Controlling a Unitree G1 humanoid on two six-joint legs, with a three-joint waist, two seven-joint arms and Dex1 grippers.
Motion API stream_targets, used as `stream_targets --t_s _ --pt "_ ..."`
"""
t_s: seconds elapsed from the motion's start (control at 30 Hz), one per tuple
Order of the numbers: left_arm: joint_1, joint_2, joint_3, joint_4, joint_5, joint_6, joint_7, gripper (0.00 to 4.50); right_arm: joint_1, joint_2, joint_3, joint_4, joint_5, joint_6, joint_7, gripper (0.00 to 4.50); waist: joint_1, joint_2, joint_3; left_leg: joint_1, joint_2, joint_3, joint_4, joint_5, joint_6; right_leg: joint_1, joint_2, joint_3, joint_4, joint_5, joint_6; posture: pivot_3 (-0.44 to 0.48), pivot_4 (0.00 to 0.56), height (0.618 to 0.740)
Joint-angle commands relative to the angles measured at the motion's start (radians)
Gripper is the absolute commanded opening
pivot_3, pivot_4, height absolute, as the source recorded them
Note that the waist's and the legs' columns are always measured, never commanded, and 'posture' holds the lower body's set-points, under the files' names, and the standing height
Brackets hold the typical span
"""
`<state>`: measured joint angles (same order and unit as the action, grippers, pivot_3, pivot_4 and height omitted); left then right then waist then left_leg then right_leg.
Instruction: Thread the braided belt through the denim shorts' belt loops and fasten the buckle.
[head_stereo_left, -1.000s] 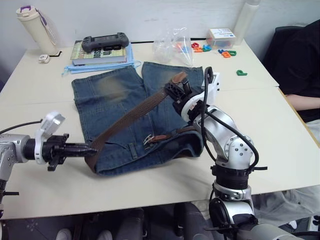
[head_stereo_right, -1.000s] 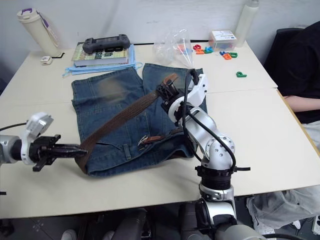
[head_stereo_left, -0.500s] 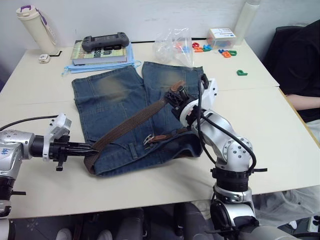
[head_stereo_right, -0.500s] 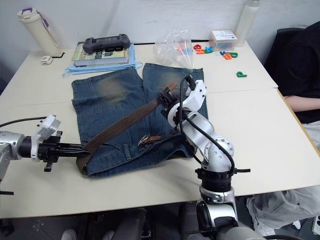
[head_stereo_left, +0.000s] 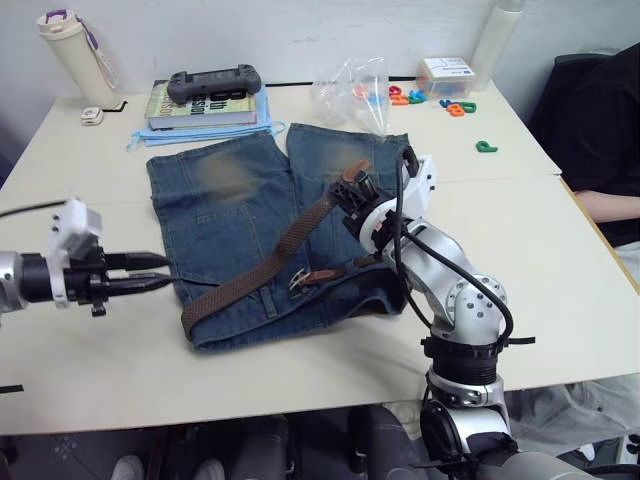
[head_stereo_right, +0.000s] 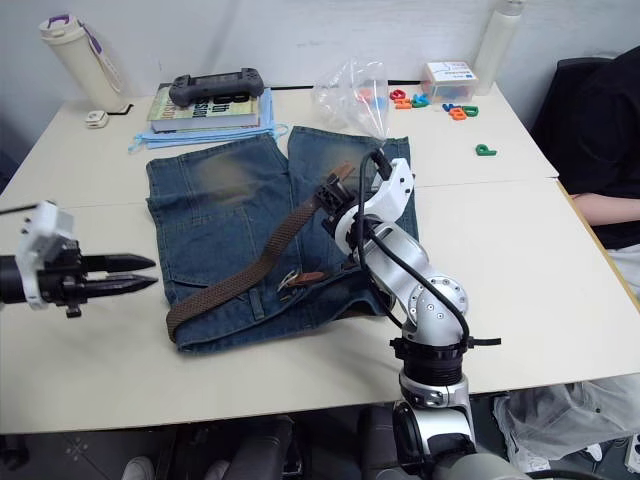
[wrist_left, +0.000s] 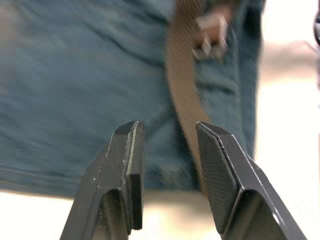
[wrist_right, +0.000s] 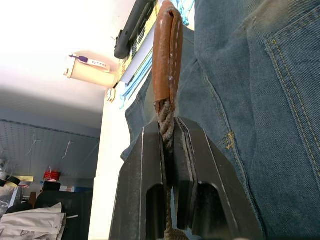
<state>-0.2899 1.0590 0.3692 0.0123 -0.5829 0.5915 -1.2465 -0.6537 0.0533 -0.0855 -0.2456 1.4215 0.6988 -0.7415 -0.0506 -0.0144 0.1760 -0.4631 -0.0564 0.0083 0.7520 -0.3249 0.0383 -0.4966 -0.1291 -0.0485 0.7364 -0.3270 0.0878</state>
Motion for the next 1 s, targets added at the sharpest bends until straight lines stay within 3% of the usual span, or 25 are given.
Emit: stream_targets --t_s 0.03,0.13,0.23,0.3,0.47,0.63,0.77,1.0 --pt "-0.014 -0.082 0.100 -0.225 -0.343 0.264 0.205 1.90 -0.013 0.005 0.025 -0.050 -0.033 0.004 0.004 0.00 0.000 0.000 0.000 0.000 0.000 0.000 0.000 0.000 0.000 0.000 0.000 0.000 0.000 0.000 0.000 0.000 0.150 0.667" --pt "0.086 -0.203 0.097 -0.359 -0.948 0.391 0.643 1.90 0.000 -0.021 0.058 -0.082 -0.086 0.028 0.041 0.00 -0.003 0.001 0.000 0.001 0.000 0.000 0.000 0.000 0.000 0.001 0.000 0.001 -0.001 0.001 0.002 0.000 0.150 0.667" --pt "0.242 -0.277 -0.002 -0.511 -1.256 0.295 0.972 1.90 0.026 -0.027 0.069 -0.109 -0.107 0.040 0.037 0.00 -0.007 0.000 0.000 0.004 0.000 -0.001 0.000 0.000 0.000 0.003 0.001 0.003 -0.002 0.001 0.002 0.000 0.150 0.667" --pt "0.267 -0.323 -0.082 -0.565 -1.365 0.234 1.106 1.90 0.036 -0.032 0.059 -0.119 -0.112 0.040 0.029 0.00 0.003 0.000 0.000 0.004 0.000 -0.001 0.001 0.000 -0.001 0.002 0.002 0.004 0.000 0.001 0.002 0.000 0.150 0.667" --pt "0.173 -0.541 -0.259 -0.495 -1.389 0.101 1.405 1.90 0.043 -0.005 0.026 -0.136 -0.116 0.007 0.002 0.00 0.029 0.000 -0.001 0.004 -0.002 -0.001 0.008 -0.004 0.007 0.003 0.001 0.005 0.005 0.001 0.002 0.000 0.150 0.667" --pt "0.127 -0.782 -0.331 -0.390 -1.389 0.006 1.664 1.90 0.039 0.057 -0.027 -0.126 -0.065 -0.059 0.015 0.00 0.025 0.000 -0.001 -0.001 -0.002 -0.001 0.017 -0.006 0.009 0.001 0.002 0.005 0.011 0.001 0.001 0.000 0.150 0.667" --pt "0.119 -0.966 -0.301 -0.412 -1.389 -0.039 1.759 1.90 0.034 0.089 -0.041 -0.113 -0.013 -0.075 0.017 0.00 0.023 -0.001 -0.001 -0.005 -0.003 0.000 0.018 -0.006 0.010 -0.003 0.003 0.007 0.013 0.000 0.002 0.000 0.150 0.667" --pt "0.156 -1.081 -0.286 -0.477 -1.389 -0.068 1.803 1.90 0.019 0.143 -0.046 -0.054 0.083 -0.130 0.011 0.00 0.025 -0.001 -0.001 -0.005 -0.002 0.000 0.019 -0.006 0.010 -0.002 0.003 0.006 0.012 0.000 0.002 0.000 0.150 0.667"
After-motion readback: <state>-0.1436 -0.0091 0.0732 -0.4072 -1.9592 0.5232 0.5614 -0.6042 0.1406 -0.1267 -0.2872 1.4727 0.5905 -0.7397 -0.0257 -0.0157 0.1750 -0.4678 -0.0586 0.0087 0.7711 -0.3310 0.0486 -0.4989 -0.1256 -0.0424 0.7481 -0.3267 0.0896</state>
